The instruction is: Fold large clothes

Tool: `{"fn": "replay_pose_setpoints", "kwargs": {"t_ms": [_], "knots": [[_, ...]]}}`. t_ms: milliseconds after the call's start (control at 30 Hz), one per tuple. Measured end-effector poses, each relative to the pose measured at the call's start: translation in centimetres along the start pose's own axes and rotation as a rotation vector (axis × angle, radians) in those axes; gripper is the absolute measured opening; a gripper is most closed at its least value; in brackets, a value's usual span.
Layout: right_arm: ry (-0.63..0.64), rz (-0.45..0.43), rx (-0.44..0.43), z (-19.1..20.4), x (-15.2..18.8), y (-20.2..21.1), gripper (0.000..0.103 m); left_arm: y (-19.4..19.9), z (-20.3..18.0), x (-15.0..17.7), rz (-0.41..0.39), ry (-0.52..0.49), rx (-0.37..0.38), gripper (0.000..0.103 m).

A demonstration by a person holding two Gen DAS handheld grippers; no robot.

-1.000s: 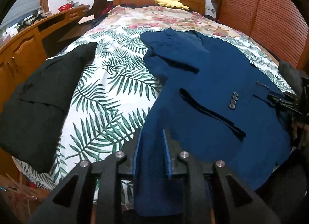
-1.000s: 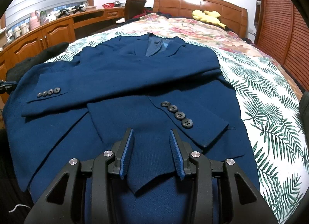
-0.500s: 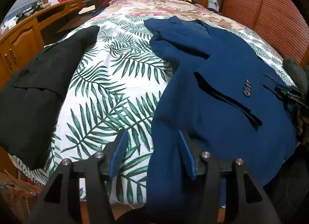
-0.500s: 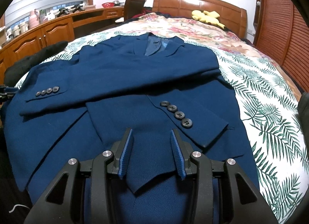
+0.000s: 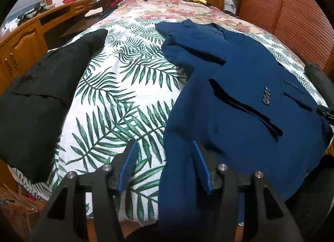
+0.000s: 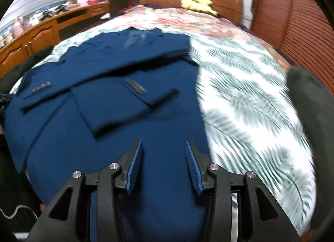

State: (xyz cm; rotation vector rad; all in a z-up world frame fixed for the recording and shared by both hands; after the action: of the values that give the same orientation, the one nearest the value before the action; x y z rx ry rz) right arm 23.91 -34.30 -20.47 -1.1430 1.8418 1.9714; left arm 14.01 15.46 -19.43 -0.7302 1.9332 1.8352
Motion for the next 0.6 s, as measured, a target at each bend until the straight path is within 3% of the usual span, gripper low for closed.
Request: {"fn": "replay_pose_setpoints", "kwargs": {"t_ms": [100,167,367,500,600], "knots": [[-0.046,0.033,0.012,-1.9,1.6,0.9,0.046,0.2,-0.2,0.2,0.003,-0.006,-0.006,0.053],[-0.077,0.057,-0.040,-2.6,2.6,1.4,0.046,0.3,-0.3,0.3,0.007,-0.003,0.006,0.053],[-0.058,0.085,-0.093,-2.0,3.1,1.8,0.046,1.4,-1.2,1.5,-0.003,-0.021,0.058,0.053],[-0.067,0.047,-0.198,-1.0,2.6,2.3,0.038,2.1,-1.8,2.6,-0.021,-0.042,0.078,0.047],[-0.049,0.042,-0.201,-0.2,2.6,2.5,0.037,2.3,-1.7,3.1,-0.028,-0.037,0.075,0.045]]}}
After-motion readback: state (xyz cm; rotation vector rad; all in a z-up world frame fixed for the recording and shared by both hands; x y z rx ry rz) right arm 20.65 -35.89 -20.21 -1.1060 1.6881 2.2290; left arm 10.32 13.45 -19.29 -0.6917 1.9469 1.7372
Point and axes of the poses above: each gripper's, at about its wrist camera, not at the fingertips, and y roughly against the way its jaws point, z to its left, x to its underside, the point moved 3 cm from there along -y, roughly the way its jaws point, and after that the axes turned 1 degree about z, right-handed, at the moved point
